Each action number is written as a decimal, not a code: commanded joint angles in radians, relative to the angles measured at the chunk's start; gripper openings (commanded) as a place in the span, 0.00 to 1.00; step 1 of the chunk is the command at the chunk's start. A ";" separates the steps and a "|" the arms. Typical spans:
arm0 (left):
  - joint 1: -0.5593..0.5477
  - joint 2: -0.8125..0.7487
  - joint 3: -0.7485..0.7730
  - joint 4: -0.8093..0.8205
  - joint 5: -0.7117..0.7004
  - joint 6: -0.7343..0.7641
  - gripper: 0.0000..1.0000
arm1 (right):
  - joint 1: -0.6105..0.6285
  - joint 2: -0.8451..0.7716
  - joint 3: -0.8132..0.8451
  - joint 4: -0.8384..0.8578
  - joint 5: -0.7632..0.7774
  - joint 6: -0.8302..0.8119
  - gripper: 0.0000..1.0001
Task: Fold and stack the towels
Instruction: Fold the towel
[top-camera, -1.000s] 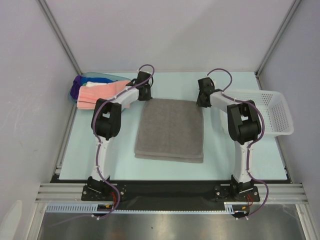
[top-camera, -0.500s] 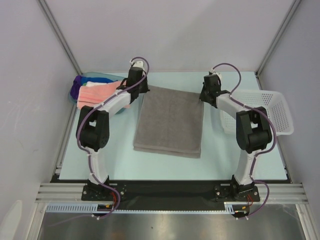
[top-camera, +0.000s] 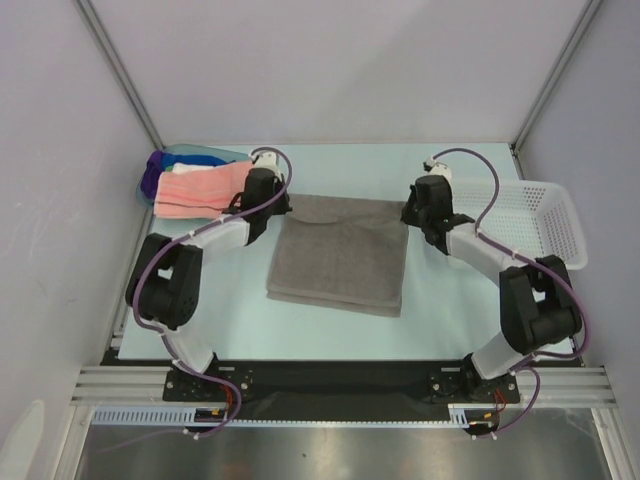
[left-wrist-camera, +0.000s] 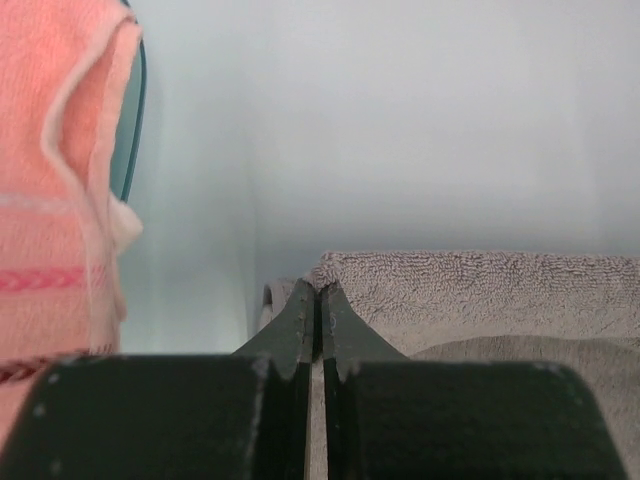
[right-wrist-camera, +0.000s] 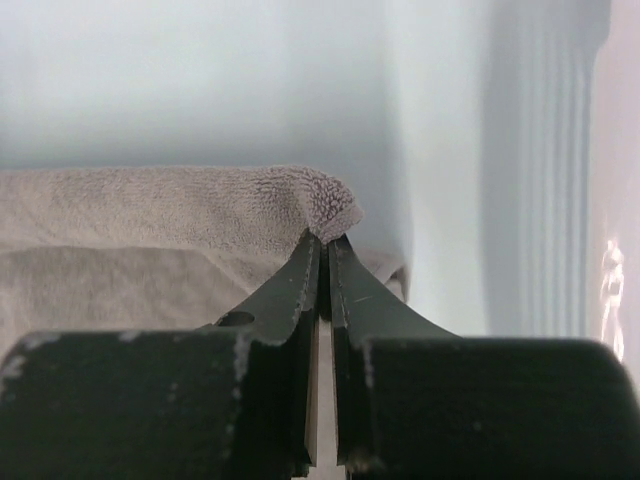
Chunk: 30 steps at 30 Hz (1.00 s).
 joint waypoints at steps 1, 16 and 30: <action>-0.018 -0.127 -0.080 0.129 -0.046 -0.010 0.00 | 0.041 -0.111 -0.062 0.074 0.045 0.020 0.00; -0.108 -0.382 -0.420 0.238 -0.187 -0.026 0.00 | 0.164 -0.378 -0.311 0.034 0.119 0.089 0.00; -0.110 -0.509 -0.559 0.214 -0.144 -0.086 0.00 | 0.233 -0.516 -0.444 0.003 0.169 0.145 0.00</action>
